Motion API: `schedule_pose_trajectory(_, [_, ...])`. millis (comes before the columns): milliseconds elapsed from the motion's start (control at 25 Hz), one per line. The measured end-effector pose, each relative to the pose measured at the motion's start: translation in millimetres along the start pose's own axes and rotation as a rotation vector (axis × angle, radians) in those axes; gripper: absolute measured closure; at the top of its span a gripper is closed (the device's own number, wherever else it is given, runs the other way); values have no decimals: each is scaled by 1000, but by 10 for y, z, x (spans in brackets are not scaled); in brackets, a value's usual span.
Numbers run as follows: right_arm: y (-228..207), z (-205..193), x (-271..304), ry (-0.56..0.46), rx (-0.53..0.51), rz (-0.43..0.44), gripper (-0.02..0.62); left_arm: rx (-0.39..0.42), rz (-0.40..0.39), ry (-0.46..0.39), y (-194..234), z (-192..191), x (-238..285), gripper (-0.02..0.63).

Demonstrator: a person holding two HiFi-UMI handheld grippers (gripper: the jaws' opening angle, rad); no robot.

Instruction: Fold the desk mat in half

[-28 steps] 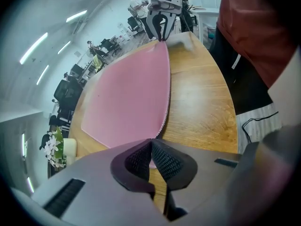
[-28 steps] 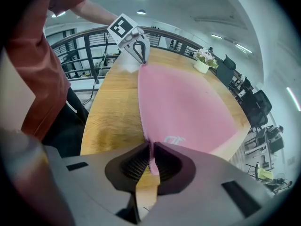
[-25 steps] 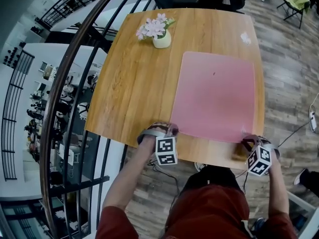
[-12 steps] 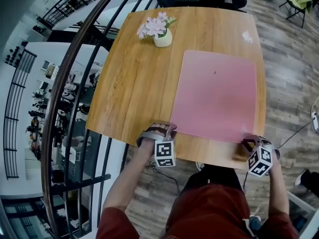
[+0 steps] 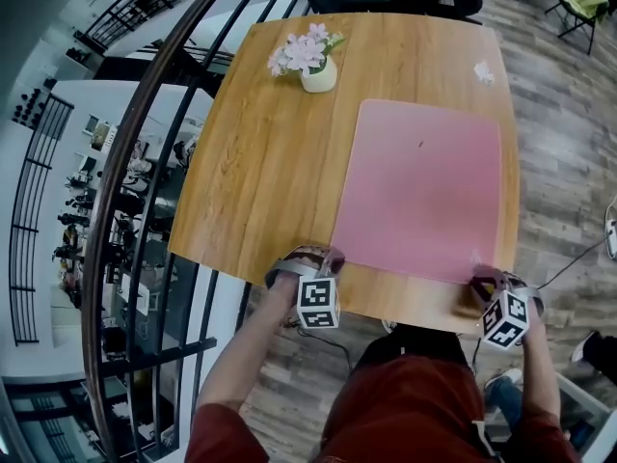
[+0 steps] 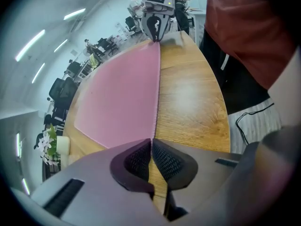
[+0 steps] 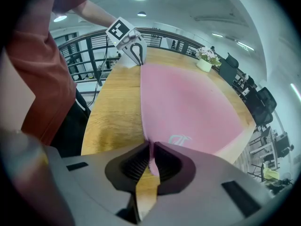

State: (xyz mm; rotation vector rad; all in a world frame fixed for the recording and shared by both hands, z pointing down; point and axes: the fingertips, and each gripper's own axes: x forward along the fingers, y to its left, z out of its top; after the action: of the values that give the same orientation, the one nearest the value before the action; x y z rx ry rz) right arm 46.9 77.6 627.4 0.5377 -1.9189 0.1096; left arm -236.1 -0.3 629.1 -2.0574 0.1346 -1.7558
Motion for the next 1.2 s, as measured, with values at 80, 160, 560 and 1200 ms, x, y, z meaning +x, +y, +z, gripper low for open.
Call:
schedule_pose_trajectory(80, [-42, 35, -40, -11, 10, 1, 551, -23, -8, 4, 11, -6, -4, 583])
schedule_pose_trajectory(160, [-90, 57, -104, -20, 15, -14, 551, -32, -26, 7, 14, 10, -19, 584])
schedule_pose_trajectory(560, [-284, 117, -183, -46, 21, -94, 557, -87, 33, -29, 278, 23, -132, 586])
schedule_pose_trajectory(1200, [-549, 151, -91, -47, 20, -149, 558, -52, 3, -17, 489, 84, 148, 589])
